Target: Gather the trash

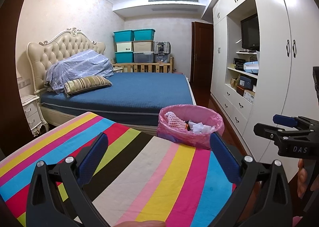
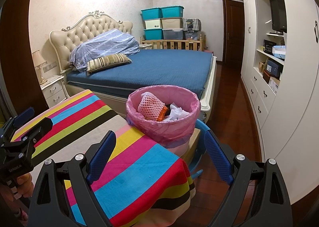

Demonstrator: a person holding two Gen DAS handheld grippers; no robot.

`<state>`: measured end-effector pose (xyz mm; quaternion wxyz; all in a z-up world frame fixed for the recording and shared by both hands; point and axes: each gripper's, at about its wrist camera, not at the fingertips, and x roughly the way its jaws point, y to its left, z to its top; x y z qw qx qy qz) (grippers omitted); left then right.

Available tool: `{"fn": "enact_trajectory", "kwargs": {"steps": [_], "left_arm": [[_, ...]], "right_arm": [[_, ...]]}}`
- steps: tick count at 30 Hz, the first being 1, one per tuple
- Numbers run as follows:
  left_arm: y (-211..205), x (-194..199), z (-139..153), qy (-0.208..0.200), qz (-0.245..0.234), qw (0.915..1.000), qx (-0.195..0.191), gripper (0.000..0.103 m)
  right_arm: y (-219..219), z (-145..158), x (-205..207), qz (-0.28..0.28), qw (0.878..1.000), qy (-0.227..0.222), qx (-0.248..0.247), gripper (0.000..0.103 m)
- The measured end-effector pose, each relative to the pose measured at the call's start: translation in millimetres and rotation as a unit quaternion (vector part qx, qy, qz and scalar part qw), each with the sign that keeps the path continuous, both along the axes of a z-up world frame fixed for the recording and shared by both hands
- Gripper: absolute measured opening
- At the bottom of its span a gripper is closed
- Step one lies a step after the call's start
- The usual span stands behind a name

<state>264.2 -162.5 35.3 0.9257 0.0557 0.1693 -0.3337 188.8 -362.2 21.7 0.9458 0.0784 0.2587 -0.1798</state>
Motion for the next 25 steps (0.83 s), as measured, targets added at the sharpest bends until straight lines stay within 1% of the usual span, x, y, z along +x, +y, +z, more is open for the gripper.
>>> {"fn": "enact_trajectory", "kwargs": {"steps": [10, 15, 20, 25], "left_arm": [[0.7, -0.4, -1.0, -0.001, -0.007, 1.0, -0.001, 0.099], [1.5, -0.5, -1.3, 0.007, -0.019, 0.9998, -0.002, 0.099], [-0.7, 2.2, -3.6, 0.016, -0.017, 0.9997, 0.001, 0.099], [0.2, 0.8, -3.4, 0.008, -0.008, 0.9999, 0.007, 0.099]], "right_arm": [[0.6, 0.1, 0.0, 0.0, 1.0, 0.0, 0.001, 0.085], [0.8, -0.4, 0.5, 0.0, 1.0, 0.001, 0.001, 0.085], [1.2, -1.0, 0.9, 0.0, 1.0, 0.001, 0.002, 0.085], [2.0, -1.2, 1.5, 0.002, 1.0, 0.001, 0.002, 0.085]]}}
